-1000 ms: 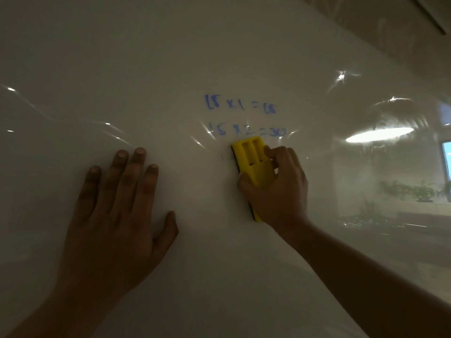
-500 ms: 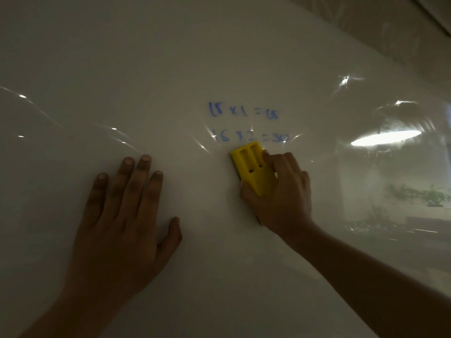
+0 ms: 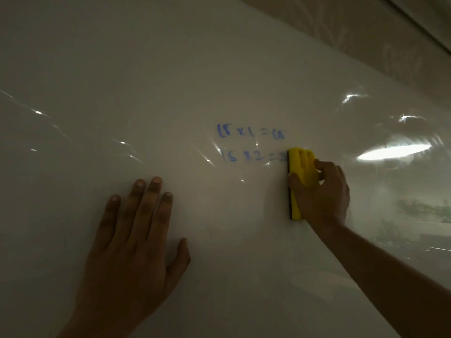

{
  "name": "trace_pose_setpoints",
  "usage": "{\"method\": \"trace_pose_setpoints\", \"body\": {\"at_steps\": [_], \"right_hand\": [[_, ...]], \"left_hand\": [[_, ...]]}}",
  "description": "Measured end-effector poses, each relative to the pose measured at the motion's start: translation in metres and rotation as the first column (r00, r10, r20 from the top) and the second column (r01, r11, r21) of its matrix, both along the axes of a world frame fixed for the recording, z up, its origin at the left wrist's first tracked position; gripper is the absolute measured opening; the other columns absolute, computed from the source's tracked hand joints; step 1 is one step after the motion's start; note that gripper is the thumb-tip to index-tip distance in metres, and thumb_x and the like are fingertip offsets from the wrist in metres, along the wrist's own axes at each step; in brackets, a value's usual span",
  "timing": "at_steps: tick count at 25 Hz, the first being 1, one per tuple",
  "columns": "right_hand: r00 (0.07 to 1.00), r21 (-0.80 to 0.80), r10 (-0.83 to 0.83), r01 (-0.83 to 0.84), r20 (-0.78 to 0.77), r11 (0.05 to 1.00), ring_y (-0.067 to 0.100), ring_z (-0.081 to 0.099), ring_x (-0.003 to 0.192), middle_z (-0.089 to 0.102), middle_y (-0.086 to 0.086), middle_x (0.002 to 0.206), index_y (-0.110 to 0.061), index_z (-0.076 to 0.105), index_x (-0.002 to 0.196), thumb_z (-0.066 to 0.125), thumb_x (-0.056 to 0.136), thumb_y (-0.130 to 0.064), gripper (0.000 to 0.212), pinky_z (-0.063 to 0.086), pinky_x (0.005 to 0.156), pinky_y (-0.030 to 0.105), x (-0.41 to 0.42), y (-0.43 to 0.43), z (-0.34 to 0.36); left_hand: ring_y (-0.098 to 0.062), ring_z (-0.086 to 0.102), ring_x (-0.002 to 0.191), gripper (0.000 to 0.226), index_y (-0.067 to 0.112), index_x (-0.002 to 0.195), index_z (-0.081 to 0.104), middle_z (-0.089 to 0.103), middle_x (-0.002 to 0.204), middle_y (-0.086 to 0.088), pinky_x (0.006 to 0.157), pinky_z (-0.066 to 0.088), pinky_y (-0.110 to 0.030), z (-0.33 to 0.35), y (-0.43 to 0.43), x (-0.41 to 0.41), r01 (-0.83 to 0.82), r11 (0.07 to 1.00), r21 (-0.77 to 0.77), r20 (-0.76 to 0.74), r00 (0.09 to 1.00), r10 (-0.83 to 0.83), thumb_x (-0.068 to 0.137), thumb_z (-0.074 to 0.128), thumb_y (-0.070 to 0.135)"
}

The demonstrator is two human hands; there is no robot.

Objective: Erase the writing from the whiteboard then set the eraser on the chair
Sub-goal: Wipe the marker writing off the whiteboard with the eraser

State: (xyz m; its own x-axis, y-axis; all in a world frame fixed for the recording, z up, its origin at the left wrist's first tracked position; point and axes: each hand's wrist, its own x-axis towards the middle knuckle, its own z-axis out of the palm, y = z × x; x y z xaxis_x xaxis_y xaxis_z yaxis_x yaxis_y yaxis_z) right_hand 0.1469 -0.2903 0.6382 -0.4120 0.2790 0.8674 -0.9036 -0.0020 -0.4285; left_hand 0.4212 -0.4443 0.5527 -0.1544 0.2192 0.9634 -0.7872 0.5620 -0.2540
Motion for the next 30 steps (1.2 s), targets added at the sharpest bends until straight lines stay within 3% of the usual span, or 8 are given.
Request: {"method": "trace_pose_setpoints", "body": {"at_steps": [4,8,13,17,22,24,27,30], "right_hand": [[0.948,0.154,-0.034,0.087,-0.317,0.984,0.031,0.063,0.086,0.062,0.005,0.106,-0.016,0.06,0.112,0.069,0.067,-0.049,0.057,0.05,0.072,0.044,0.01,-0.007,-0.004],[0.997,0.026,-0.043,0.045,-0.068,0.999,0.031,0.062,0.094,0.061,0.003,0.11,-0.019,0.059,0.114,0.066,0.063,-0.053,0.062,0.05,0.077,0.041,-0.003,-0.001,0.01],[0.99,0.099,0.039,-0.025,-0.139,0.995,0.02,0.06,0.093,0.062,-0.001,0.112,-0.021,0.058,0.113,0.07,0.064,-0.049,0.058,0.048,0.074,0.035,-0.006,-0.002,0.005],[0.997,0.044,-0.001,-0.003,0.078,0.999,0.026,0.06,0.098,0.058,-0.002,0.106,-0.022,0.058,0.115,0.076,0.068,-0.047,0.056,0.044,0.075,0.034,-0.026,0.013,0.009],[0.945,0.215,0.092,-0.024,-0.314,0.976,0.022,0.061,0.089,0.061,-0.004,0.106,-0.023,0.058,0.111,0.073,0.063,-0.051,0.057,0.048,0.073,0.034,0.023,-0.009,0.006],[0.947,0.23,0.033,0.043,-0.319,0.972,0.025,0.063,0.09,0.061,-0.002,0.107,-0.024,0.057,0.111,0.065,0.06,-0.057,0.061,0.051,0.075,0.04,0.026,-0.006,0.011],[0.991,0.071,0.016,-0.007,-0.133,0.997,0.028,0.063,0.092,0.06,-0.001,0.108,-0.024,0.058,0.113,0.066,0.06,-0.054,0.062,0.052,0.075,0.042,0.041,-0.011,0.014],[0.928,0.17,0.067,-0.004,-0.368,0.985,0.028,0.063,0.084,0.059,0.0,0.099,-0.023,0.058,0.112,0.072,0.062,-0.049,0.058,0.051,0.07,0.039,0.074,-0.026,0.004]], "left_hand": [[-0.038,0.041,0.151,0.07,0.0,0.147,0.053,0.042,0.163,-0.02,0.124,0.03,-0.059,0.001,-0.001,0.002,-0.007,1.0,-0.004,0.014,1.0,0.007,0.091,0.053,0.043],[-0.039,0.04,0.151,0.071,0.001,0.147,0.053,0.041,0.164,-0.02,0.124,0.031,-0.06,-0.001,-0.002,0.001,-0.01,1.0,-0.006,0.007,1.0,0.01,0.091,0.054,0.044],[-0.04,0.044,0.149,0.07,0.0,0.145,0.055,0.044,0.162,-0.021,0.121,0.033,-0.061,0.0,-0.005,-0.001,0.011,0.999,-0.03,-0.006,1.0,-0.011,0.093,0.049,0.045],[-0.041,0.046,0.147,0.069,-0.002,0.144,0.056,0.046,0.16,-0.022,0.119,0.036,-0.063,-0.001,-0.007,-0.004,0.033,0.998,-0.056,-0.026,0.999,-0.034,0.094,0.047,0.045],[-0.042,0.045,0.147,0.069,-0.003,0.143,0.057,0.044,0.161,-0.023,0.118,0.037,-0.064,-0.001,-0.008,-0.004,0.035,0.997,-0.069,-0.017,0.999,-0.037,0.093,0.05,0.044],[-0.04,0.045,0.148,0.07,-0.002,0.144,0.056,0.044,0.161,-0.022,0.118,0.037,-0.063,0.0,-0.007,-0.005,0.018,0.997,-0.072,-0.016,1.0,-0.019,0.092,0.05,0.045],[-0.038,0.045,0.148,0.071,-0.001,0.144,0.057,0.045,0.161,-0.021,0.119,0.036,-0.061,-0.001,-0.009,-0.004,0.012,0.997,-0.071,-0.022,1.0,-0.013,0.091,0.051,0.045],[-0.038,0.045,0.148,0.071,0.0,0.144,0.058,0.045,0.161,-0.021,0.119,0.036,-0.061,-0.001,-0.01,-0.004,0.005,0.996,-0.085,-0.028,1.0,-0.007,0.09,0.051,0.045]]}}
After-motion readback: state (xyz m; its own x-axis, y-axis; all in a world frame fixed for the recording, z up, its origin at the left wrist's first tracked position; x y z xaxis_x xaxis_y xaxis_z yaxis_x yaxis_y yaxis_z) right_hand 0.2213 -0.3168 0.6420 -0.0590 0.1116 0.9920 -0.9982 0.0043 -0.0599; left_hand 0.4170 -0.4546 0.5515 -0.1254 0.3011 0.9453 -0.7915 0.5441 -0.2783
